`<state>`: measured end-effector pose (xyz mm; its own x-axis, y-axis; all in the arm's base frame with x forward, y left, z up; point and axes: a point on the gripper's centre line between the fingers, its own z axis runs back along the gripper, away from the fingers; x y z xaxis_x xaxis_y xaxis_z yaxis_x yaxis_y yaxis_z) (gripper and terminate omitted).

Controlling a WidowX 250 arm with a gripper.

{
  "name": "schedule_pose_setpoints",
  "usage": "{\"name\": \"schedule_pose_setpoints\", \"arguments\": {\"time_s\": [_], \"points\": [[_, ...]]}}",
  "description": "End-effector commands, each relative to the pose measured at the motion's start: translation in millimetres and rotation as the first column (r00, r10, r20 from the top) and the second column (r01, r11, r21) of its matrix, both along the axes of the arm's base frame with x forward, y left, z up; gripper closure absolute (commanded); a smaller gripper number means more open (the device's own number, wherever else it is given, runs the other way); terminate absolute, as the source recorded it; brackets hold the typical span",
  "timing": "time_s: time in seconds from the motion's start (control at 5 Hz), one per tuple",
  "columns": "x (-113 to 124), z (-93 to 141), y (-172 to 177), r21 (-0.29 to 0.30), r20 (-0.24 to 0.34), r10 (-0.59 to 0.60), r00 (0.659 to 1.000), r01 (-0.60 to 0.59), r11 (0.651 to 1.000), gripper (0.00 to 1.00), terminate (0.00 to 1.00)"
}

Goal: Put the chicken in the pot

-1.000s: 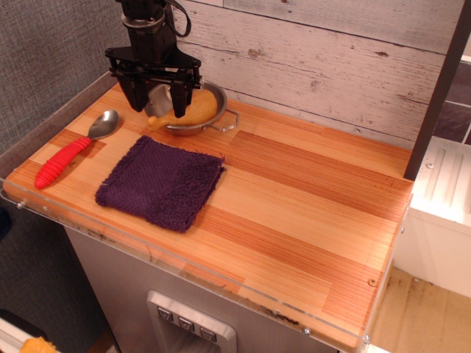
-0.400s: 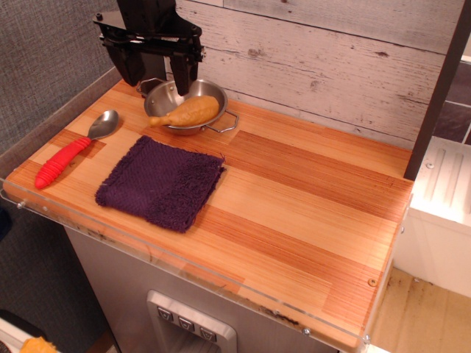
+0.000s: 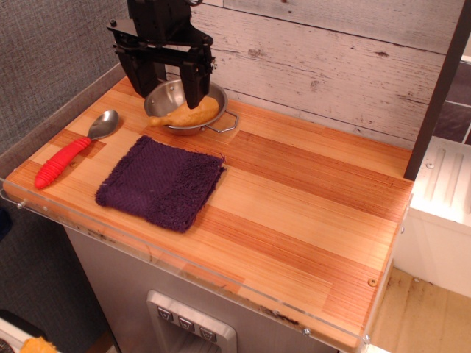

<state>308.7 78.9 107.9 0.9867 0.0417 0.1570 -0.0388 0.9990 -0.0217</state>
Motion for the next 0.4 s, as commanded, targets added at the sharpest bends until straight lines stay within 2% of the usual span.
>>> {"name": "schedule_pose_setpoints", "arguments": {"time_s": [0.0, 0.2], "points": [[-11.2, 6.4, 1.1, 0.021, 0.013, -0.018, 1.0, 0.018, 1.0, 0.0, 0.0], [-11.2, 6.4, 1.1, 0.021, 0.013, -0.018, 1.0, 0.018, 1.0, 0.0, 1.0]]}}
